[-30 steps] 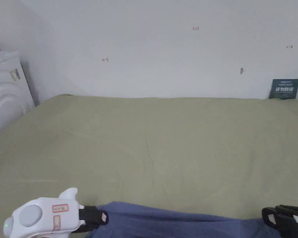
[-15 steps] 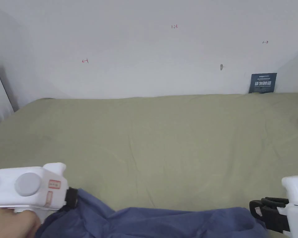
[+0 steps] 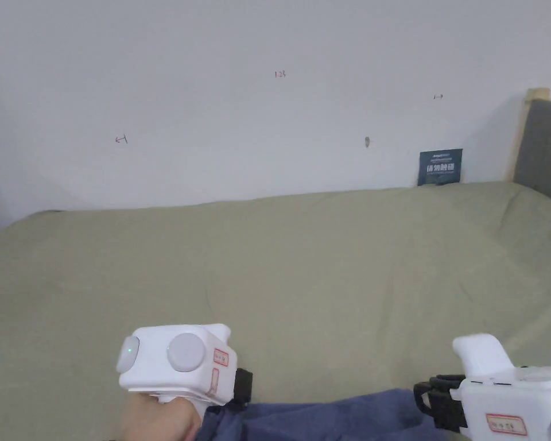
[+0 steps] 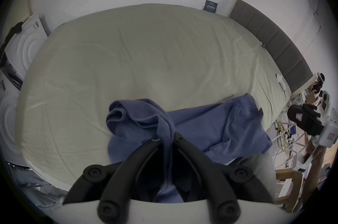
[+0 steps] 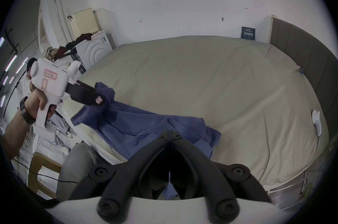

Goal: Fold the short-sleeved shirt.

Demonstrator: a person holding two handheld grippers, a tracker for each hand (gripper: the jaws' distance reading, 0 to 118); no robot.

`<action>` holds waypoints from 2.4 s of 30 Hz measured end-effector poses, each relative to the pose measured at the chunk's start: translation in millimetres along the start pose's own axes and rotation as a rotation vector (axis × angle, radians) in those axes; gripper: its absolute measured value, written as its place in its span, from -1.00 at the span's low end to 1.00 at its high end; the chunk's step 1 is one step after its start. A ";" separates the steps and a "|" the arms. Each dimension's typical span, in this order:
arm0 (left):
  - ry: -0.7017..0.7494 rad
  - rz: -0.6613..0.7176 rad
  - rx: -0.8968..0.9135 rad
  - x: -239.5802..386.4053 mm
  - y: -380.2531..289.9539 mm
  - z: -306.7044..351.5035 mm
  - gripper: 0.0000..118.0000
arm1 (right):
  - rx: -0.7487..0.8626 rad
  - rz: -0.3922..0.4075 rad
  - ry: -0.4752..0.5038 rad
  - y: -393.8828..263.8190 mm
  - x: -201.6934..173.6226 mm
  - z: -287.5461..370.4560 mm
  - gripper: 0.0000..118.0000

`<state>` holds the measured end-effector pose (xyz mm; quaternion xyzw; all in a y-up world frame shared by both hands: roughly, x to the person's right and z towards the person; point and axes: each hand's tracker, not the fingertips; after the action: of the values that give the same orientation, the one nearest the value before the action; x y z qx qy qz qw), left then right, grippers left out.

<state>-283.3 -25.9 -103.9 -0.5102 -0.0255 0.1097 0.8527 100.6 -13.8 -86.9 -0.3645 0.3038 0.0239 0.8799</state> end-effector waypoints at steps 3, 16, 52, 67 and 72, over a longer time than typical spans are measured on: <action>-0.093 0.020 -0.031 9.0 -8.7 -12.8 0.92 | -0.001 -0.008 0.003 -0.3 -3.0 1.9 -1.00; -0.319 0.130 0.100 -120.1 -11.0 60.9 -1.00 | -0.026 0.011 0.025 -7.4 -15.2 -1.4 -1.00; -0.564 0.109 0.055 -17.3 -67.8 -101.4 -1.00 | 0.072 -0.016 0.056 -9.5 -36.8 35.8 -1.00; -0.393 0.298 0.132 -204.8 -70.4 7.5 -0.70 | 0.013 0.031 0.126 -5.0 -66.9 -1.3 -1.00; -0.459 0.303 0.094 -203.7 -80.1 -21.6 1.00 | -0.002 0.046 0.130 -2.7 -73.8 -10.0 -1.00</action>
<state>-465.7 -124.4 -30.2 -0.4298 -0.1362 0.3495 0.8213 36.1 -9.1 -50.0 -0.3591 0.3686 0.0209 0.8572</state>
